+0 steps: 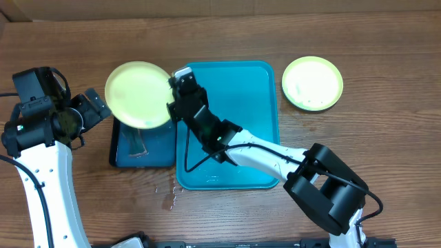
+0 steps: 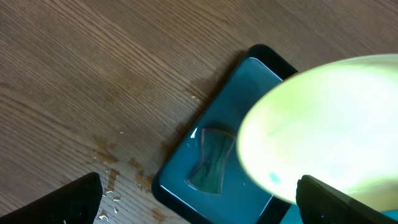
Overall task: Clean dirty plates on tray and stack at the side
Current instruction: 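Carry the yellow plate right over the teal tray toward the plate stack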
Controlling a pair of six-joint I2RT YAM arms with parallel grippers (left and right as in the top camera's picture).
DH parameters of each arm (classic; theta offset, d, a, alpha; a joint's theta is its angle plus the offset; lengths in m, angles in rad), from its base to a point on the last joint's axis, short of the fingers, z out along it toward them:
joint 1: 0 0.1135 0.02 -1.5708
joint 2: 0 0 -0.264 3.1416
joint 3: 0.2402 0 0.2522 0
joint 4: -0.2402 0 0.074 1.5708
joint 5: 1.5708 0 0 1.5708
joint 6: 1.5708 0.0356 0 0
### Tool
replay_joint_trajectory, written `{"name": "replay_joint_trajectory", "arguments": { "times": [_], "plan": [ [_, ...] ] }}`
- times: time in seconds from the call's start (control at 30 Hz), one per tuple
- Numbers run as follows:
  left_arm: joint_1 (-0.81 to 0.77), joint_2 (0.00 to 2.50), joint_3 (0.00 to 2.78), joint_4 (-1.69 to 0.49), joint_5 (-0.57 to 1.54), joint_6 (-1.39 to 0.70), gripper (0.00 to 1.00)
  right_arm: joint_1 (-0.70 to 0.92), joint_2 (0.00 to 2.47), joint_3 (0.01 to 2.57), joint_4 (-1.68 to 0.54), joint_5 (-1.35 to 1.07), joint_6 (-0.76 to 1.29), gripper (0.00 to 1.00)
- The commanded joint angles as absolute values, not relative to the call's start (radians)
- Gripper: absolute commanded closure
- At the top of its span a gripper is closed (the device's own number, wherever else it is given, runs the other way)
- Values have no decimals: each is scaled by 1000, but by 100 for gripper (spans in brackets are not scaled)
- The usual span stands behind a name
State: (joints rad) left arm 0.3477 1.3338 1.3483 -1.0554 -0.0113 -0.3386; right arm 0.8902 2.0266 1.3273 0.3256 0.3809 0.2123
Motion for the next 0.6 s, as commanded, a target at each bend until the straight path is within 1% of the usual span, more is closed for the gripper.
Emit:
{"name": "replay_joint_trajectory", "arguments": {
  "times": [0.0, 0.1, 0.23, 0.4, 0.57],
  "plan": [
    [347, 1341, 1361, -1054, -8, -348, 0, 841, 2001, 1344, 368, 391, 273, 96],
    [347, 1341, 1361, -1054, -8, -348, 0, 797, 1977, 1344, 356, 383, 350, 96],
    [347, 1341, 1361, -1054, -7, -348, 0, 711, 1943, 1344, 262, 281, 484, 96],
    [347, 1341, 1361, -1054, -8, -348, 0, 564, 1919, 1344, 112, 17, 616, 96],
    [347, 1341, 1361, -1054, -8, -348, 0, 380, 1919, 1344, -18, -286, 677, 96]
  ]
}}
